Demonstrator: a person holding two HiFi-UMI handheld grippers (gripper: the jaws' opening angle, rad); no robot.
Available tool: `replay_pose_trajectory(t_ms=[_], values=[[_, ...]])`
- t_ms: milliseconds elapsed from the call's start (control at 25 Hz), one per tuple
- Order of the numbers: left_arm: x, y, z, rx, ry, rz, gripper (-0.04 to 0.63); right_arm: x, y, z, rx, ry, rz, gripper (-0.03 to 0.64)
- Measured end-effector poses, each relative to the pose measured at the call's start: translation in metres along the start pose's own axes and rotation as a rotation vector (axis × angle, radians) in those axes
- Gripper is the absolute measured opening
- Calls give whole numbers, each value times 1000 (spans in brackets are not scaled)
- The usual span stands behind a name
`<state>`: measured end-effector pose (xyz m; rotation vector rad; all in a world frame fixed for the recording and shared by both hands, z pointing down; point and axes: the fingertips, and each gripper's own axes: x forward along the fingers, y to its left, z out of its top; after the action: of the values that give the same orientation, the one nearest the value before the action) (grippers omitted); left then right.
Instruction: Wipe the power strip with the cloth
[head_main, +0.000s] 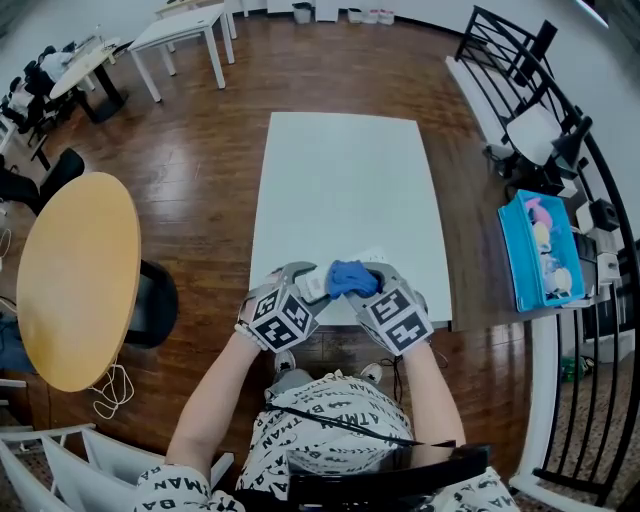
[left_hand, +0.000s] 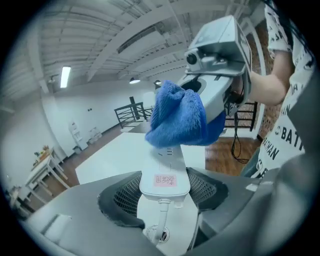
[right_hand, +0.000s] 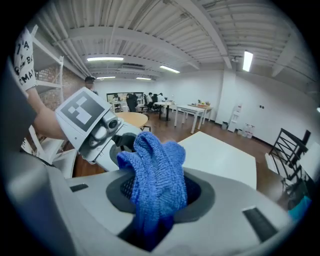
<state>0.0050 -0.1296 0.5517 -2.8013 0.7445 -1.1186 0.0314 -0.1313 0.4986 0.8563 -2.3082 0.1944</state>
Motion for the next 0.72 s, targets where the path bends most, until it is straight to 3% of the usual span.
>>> replay_pose_trajectory(t_ms=[160,320,720], values=[[-5,19,-8,-96,-14,24,273,-27,-42,-18,132,-53,-75,142],[-9,35,-11,-151,-27,53,273,-39,-52,-33,197,-63,-93,141],[-12,37,6,-178,-68,62,273,-5,-2,-31,211,-65,33,141]])
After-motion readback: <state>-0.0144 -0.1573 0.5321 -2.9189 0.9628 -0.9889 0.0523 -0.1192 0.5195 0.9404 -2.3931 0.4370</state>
